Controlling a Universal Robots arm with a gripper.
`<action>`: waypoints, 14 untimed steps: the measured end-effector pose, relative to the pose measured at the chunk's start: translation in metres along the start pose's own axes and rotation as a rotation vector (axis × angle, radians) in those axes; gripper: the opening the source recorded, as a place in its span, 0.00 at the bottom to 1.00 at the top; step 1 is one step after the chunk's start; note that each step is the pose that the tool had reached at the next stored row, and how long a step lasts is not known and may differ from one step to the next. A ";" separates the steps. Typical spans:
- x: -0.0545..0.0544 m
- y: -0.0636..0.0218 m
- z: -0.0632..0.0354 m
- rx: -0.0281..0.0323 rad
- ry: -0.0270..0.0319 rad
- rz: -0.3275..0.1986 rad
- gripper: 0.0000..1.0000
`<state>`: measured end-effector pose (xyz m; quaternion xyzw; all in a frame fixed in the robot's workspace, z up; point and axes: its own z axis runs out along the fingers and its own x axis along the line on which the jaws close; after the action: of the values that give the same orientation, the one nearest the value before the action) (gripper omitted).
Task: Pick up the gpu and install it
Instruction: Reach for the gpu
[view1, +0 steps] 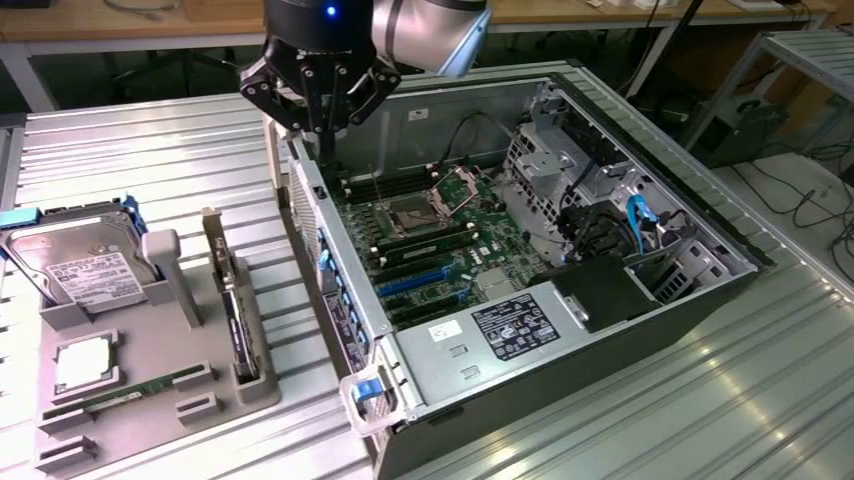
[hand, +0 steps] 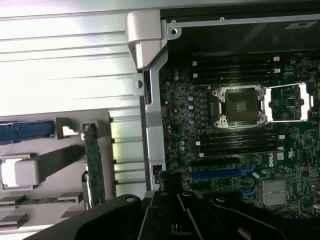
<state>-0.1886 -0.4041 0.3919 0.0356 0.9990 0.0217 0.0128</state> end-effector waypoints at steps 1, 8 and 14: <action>0.002 -0.0005 -0.0001 0.0000 0.0001 -0.001 0.11; 0.013 -0.0030 -0.0003 -0.0005 0.0011 -0.024 0.11; 0.022 -0.0087 -0.0004 -0.0007 0.0017 -0.035 0.11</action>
<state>-0.2111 -0.4113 0.3914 0.0179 0.9995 0.0219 0.0123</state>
